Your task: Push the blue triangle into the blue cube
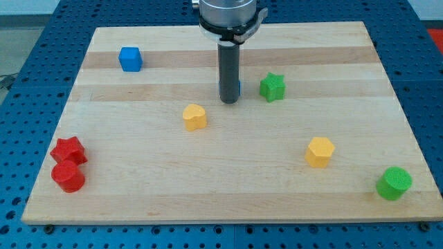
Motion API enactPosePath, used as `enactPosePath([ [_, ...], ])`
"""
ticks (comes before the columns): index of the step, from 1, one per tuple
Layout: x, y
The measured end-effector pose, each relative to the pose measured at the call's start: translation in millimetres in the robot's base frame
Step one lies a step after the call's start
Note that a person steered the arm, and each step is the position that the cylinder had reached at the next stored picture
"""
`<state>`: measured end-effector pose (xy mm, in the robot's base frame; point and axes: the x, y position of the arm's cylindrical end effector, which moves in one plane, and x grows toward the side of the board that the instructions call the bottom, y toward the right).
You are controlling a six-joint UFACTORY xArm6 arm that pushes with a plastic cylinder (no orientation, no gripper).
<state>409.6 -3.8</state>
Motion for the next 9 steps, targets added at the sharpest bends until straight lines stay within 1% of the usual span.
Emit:
enactPosePath([
  [1, 31.0, 5.1],
  [2, 43.1, 46.1],
  [3, -14.1, 43.1],
  [4, -40.5, 19.4],
  [7, -40.4, -97.9],
  [8, -40.4, -124.5],
  [9, -32.6, -110.2],
])
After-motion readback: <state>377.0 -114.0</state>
